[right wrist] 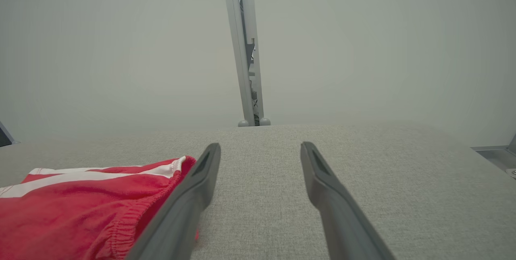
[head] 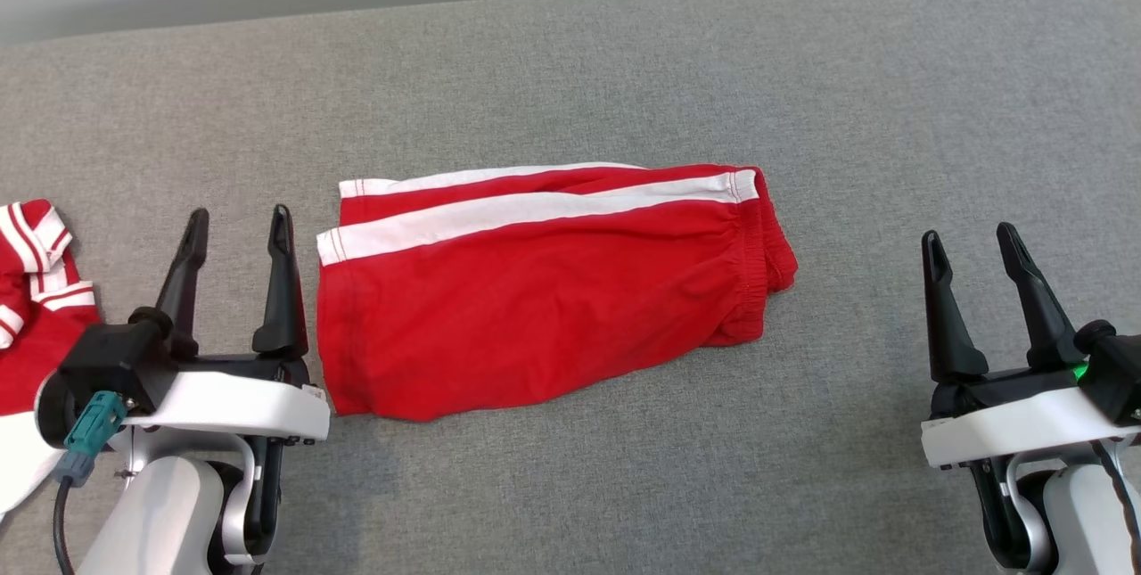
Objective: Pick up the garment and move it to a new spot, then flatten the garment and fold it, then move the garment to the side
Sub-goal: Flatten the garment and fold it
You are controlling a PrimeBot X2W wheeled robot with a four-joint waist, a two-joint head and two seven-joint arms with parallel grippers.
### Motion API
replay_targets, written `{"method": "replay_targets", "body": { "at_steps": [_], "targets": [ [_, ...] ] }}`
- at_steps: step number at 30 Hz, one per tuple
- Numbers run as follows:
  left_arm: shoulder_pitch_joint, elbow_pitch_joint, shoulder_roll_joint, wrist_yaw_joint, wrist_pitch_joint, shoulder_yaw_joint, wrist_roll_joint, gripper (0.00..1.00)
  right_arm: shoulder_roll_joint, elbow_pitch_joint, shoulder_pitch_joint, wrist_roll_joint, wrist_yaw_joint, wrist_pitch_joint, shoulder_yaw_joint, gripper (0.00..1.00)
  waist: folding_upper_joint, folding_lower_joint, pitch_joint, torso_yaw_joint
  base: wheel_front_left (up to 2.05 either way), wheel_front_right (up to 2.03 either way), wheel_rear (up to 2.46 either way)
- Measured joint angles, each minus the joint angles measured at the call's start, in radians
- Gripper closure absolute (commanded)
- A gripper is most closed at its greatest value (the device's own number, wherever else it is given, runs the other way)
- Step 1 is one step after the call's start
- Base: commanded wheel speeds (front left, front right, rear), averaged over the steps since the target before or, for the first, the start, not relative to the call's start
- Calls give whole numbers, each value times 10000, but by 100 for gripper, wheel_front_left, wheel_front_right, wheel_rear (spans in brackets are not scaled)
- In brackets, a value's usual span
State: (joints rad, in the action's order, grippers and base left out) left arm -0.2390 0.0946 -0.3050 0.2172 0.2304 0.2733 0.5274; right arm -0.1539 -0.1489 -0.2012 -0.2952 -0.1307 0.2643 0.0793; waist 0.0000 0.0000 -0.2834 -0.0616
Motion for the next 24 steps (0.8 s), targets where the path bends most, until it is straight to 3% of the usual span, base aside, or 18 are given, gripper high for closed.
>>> {"method": "replay_targets", "body": {
  "at_steps": [9,24],
  "targets": [
    [689,-1233,-270,301,272,-107,-1260,0,77,4,326,723,0,-90,-157,0,0,0,382,169,0,0,0],
    [1293,-1137,-144,81,295,-2,-1478,0,102,169,807,823,0,-456,-313,0,0,0,787,351,0,0,0]
  ]
}}
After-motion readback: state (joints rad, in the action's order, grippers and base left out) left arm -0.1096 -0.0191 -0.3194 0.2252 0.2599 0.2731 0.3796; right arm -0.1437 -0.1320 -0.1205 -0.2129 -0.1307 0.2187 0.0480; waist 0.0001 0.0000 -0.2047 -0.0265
